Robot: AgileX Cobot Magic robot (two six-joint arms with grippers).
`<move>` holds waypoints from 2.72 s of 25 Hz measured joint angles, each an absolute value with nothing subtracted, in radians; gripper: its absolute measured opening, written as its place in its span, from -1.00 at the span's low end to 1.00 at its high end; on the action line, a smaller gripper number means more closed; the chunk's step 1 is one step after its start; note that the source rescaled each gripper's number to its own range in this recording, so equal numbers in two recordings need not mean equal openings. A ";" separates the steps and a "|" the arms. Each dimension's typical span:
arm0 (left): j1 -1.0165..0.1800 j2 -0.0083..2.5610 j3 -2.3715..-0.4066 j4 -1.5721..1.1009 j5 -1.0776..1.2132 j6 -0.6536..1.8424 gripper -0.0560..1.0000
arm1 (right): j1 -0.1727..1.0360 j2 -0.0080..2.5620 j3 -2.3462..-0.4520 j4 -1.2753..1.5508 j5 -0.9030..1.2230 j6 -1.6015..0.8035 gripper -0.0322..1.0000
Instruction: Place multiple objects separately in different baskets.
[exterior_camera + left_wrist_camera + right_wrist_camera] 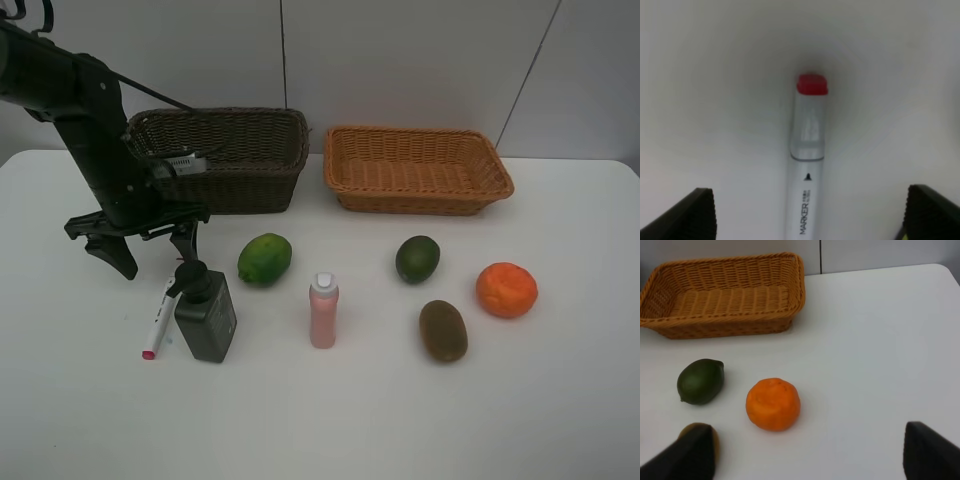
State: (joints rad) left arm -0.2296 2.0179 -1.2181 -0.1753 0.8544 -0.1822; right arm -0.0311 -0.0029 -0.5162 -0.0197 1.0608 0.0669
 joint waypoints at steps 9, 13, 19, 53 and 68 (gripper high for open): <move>-0.230 2.033 -1.218 -0.163 0.878 -0.200 0.96 | -0.031 -0.003 -0.516 -0.020 1.061 0.067 0.72; -0.230 2.068 -1.218 -0.161 0.866 -0.200 0.96 | -0.031 -0.003 -0.516 -0.020 1.061 0.067 0.72; -0.230 2.093 -1.218 -0.153 0.820 -0.200 0.96 | -0.031 -0.003 -0.516 -0.020 1.061 0.067 0.72; -0.230 2.119 -1.228 -0.139 0.830 -0.235 -0.88 | -0.031 -0.003 -0.516 -0.020 1.061 0.067 0.72; -0.222 1.826 -1.457 -0.172 0.891 -0.214 -0.89 | -0.031 -0.003 -0.516 -0.020 1.061 0.067 0.72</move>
